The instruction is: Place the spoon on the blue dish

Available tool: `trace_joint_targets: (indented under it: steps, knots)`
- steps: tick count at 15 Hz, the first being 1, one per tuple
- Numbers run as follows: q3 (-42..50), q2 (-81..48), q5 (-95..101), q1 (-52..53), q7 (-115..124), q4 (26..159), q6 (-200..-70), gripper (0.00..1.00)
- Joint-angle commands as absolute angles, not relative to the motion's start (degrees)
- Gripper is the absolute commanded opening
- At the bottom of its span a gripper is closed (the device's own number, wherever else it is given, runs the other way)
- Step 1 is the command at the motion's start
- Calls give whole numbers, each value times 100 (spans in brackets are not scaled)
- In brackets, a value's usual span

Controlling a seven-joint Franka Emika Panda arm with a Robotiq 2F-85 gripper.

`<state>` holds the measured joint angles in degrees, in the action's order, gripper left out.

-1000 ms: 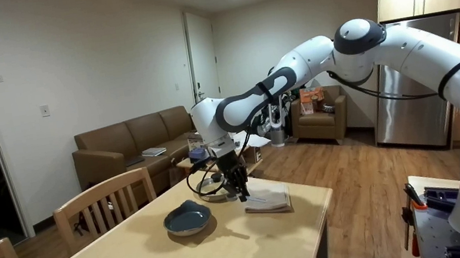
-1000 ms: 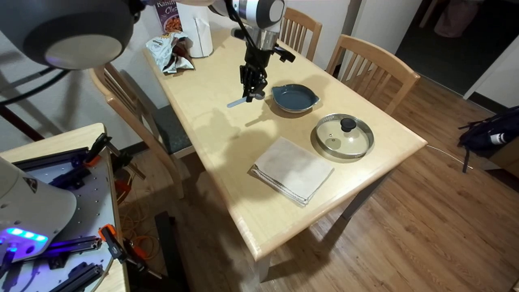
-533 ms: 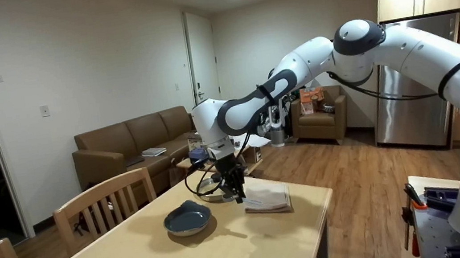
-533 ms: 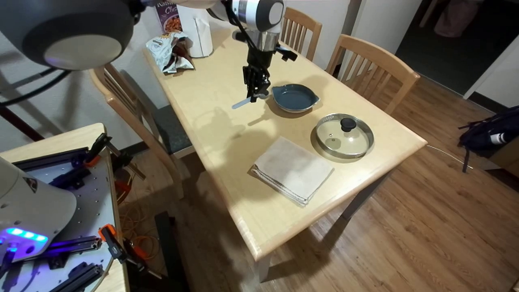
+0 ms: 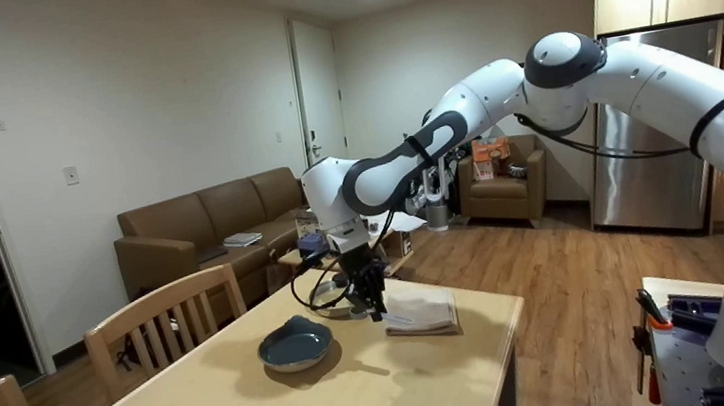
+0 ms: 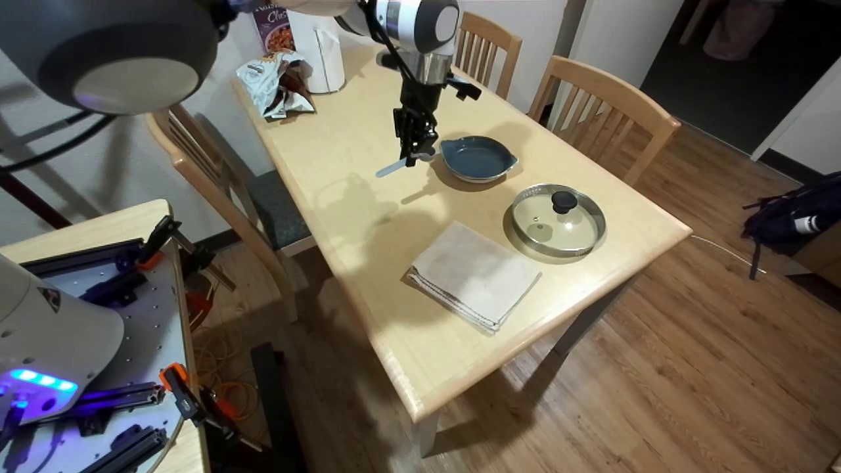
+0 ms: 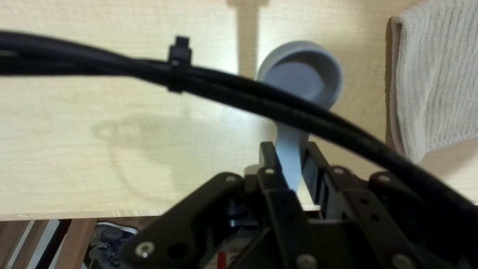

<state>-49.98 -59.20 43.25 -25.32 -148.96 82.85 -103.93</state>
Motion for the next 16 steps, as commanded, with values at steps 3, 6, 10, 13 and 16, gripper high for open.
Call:
trace_joint_targets:
  steps: [3, 6, 10, 13, 16]
  knots:
    - [-5060, -5977, 4244, -2599, -14777, 8328, -10689, 5]
    - [-4876, -5918, 4062, -2475, -14872, 8285, -10738, 21]
    - [-4416, -5748, 3630, -2192, -14897, 8281, -11063, 21]
    - [-4398, -5716, 3628, -2174, -14897, 8281, -11063, 21]
    - [-4391, -5706, 3627, -2172, -14897, 8281, -11063, 21]
